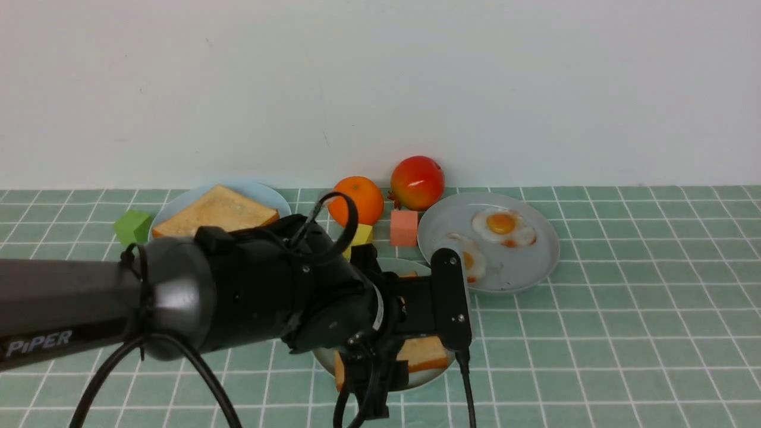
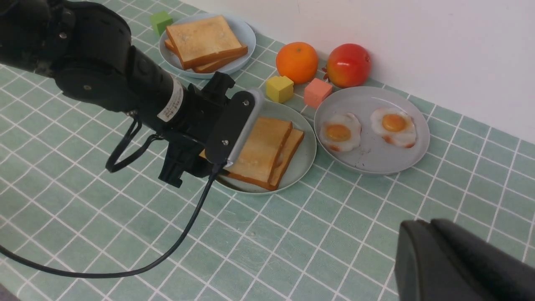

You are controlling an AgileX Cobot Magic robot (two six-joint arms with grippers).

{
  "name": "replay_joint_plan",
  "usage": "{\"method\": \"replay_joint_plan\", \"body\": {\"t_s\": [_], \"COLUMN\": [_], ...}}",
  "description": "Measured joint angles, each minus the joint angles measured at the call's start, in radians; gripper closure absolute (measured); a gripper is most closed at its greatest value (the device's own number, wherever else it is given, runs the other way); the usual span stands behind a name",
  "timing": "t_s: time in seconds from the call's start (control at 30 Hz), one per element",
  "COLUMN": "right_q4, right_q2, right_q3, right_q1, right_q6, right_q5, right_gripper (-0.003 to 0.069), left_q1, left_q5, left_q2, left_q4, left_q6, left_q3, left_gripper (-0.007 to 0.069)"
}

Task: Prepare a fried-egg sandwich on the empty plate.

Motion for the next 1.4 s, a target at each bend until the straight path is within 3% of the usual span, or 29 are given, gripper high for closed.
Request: {"method": "replay_joint_plan", "body": {"t_s": [0.13, 0.2, 0.3, 0.37, 0.47, 0.77, 1.03, 1.17, 1.4], "right_q4": [0.000, 0.000, 0.000, -0.001, -0.015, -0.052, -0.081, -0.099, -0.152], "right_q2": [0.000, 0.000, 0.000, 0.000, 0.000, -0.097, -0.282, -0.341, -0.345], "right_q3": [0.000, 0.000, 0.000, 0.000, 0.000, 0.049, 0.272, 0.421, 0.603], "right_q1": [0.000, 0.000, 0.000, 0.000, 0.000, 0.000, 0.000, 0.000, 0.000], "right_q6": [0.000, 0.000, 0.004, 0.018, 0.026, 0.120, 0.219, 0.318, 0.471], "right_q5": [0.000, 0.000, 0.004, 0.020, 0.039, 0.087, 0.045, -0.127, -0.416], "right_gripper": [0.0615, 0.0615, 0.0615, 0.0615, 0.0615, 0.0615, 0.0615, 0.0615, 0.0603], "left_q1": [-0.018, -0.045, -0.072, -0.080, -0.080, -0.080, -0.080, -0.080, -0.080], "left_q5": [0.033, 0.047, 0.077, 0.108, 0.130, 0.060, -0.192, -0.321, -0.309], "left_q2": [-0.059, -0.140, -0.261, -0.375, -0.525, -1.093, -1.576, -1.736, -1.756], "left_q4": [-0.047, -0.103, -0.178, -0.213, -0.220, -0.222, -0.221, -0.184, -0.176], "left_q6": [-0.010, -0.081, -0.270, -0.460, -0.602, -0.681, -0.720, -0.723, -0.723], "left_q3": [0.000, 0.000, -0.010, -0.011, 0.004, 0.337, 0.781, 0.931, 1.044], "left_gripper": [0.0144, 0.0204, 0.0351, 0.0513, 0.0638, 0.0638, 0.0638, 0.0638, 0.0638]}}
